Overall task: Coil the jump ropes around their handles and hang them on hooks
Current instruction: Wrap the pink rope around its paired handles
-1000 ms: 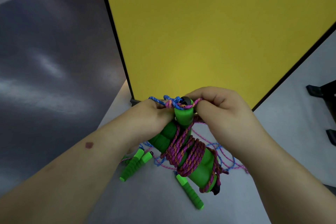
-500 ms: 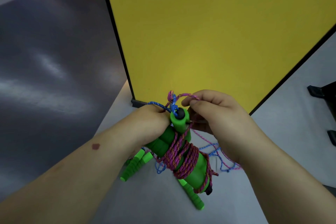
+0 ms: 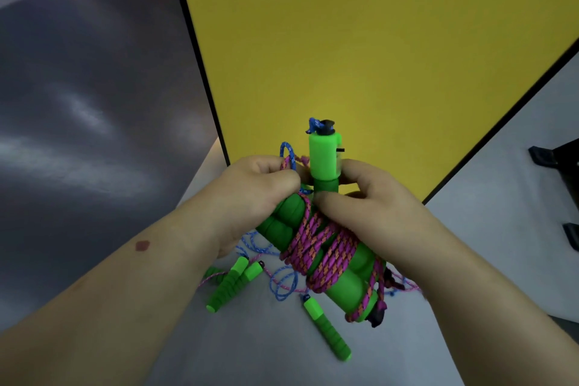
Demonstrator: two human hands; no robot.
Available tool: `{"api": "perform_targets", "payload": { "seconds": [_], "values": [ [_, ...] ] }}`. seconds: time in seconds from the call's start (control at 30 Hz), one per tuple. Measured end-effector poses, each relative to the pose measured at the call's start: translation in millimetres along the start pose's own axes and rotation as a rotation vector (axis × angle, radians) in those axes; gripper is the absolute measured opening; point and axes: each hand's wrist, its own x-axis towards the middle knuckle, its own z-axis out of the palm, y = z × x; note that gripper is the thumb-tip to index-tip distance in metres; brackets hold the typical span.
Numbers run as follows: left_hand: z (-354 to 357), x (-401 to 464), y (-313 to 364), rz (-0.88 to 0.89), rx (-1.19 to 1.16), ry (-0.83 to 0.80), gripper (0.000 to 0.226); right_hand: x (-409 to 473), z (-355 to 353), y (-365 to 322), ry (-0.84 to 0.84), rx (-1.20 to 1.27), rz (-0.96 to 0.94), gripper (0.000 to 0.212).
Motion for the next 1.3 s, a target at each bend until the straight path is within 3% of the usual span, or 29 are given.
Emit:
{"api": "perform_targets", "payload": {
  "seconds": [0.1,0.3,0.37,0.43,0.53,0.6,0.7,0.8,0.87,1.0,1.3],
  "values": [
    [1,1,-3,0.021,0.081,0.041,0.04,3,3,5,0.115,0.113,-0.049,0.022],
    [-6,1,-3,-0.08,0.096,0.153,0.021,15,-12,5,0.275,0.974,-0.007,0.034],
    [-6,0,-8,-0.061,0.215,0.159,0.018,17,-19,4,0.263,1.166,0.021,0.044],
    [-4,-2,-10,-0.058,0.239,0.14,0.019,15,-21,3,0.165,1.198,0.104,0.046],
    [-6,-1,-6,-0.075,0.12,0.14,0.023,14,-13,7,0.138,0.857,0.191,0.035],
    [-9,1,-2,-0.063,0.069,0.126,0.029,11,-3,8,0.239,0.484,0.057,0.022],
    [-11,4,-1,0.007,0.036,0.125,0.034,5,11,4,0.204,0.051,-0.16,0.014],
    [-7,0,-1,0.108,0.088,0.111,0.034,7,19,15,0.22,-0.337,-0.239,0.023],
    [-3,-5,1,0.204,0.176,0.088,0.026,11,20,21,0.23,-0.409,-0.23,0.034],
    [1,-19,10,0.316,0.236,0.011,0.049,13,11,23,0.098,-0.445,-0.211,0.048],
    [5,-18,3,0.325,0.176,0.0,0.041,9,2,24,0.114,-0.614,-0.331,0.033]
  ]
}}
